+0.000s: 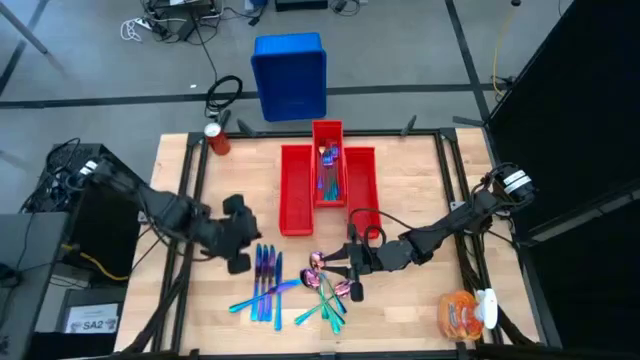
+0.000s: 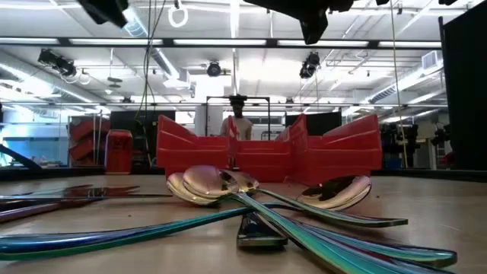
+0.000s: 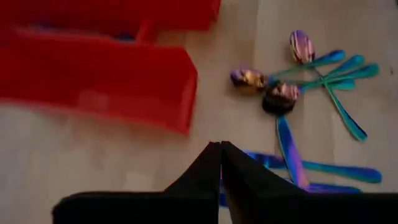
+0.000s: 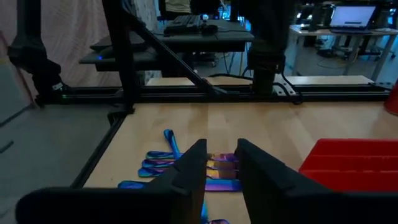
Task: Sort silverware
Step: Put the iridescent knife into the right orange bin
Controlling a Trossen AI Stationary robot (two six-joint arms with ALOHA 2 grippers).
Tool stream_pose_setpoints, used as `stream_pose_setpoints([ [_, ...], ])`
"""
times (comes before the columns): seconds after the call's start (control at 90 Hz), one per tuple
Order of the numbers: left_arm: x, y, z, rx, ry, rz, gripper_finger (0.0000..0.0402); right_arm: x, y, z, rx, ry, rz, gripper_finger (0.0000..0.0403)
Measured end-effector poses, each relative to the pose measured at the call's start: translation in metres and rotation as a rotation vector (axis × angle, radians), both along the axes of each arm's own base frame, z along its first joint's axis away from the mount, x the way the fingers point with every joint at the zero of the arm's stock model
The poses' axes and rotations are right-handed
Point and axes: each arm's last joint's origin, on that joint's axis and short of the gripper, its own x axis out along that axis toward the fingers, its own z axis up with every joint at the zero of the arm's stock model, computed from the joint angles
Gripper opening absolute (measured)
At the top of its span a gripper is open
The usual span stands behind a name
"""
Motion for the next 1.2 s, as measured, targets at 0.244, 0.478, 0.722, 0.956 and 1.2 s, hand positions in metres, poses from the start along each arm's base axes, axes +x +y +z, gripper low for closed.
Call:
stream_pose_setpoints([
  [0.244, 0.002, -0.037, -0.023, -0.032, 0.023, 0.046, 0.0000, 0.000, 0.000, 0.000, 0.000, 0.000, 0.000, 0.0062],
  [0.478, 0.010, -0.062, -0.068, 0.023, 0.168, 0.060, 0.0026, 0.000, 0.000, 0.000, 0.001, -0.001, 0.001, 0.0071],
  [0.722, 0.017, -0.085, -0.106, -0.002, 0.325, 0.059, 0.0117, 0.000, 0.000, 0.000, 0.002, -0.001, 0.001, 0.0062],
  [0.956, 0.022, -0.115, -0.127, -0.112, 0.327, -0.005, 0.0185, 0.000, 0.000, 0.000, 0.002, -0.001, 0.000, 0.0066],
  [1.2, 0.023, -0.123, -0.148, -0.093, 0.374, 0.032, 0.0200, 0.000, 0.000, 0.000, 0.003, -0.001, 0.000, 0.0071],
])
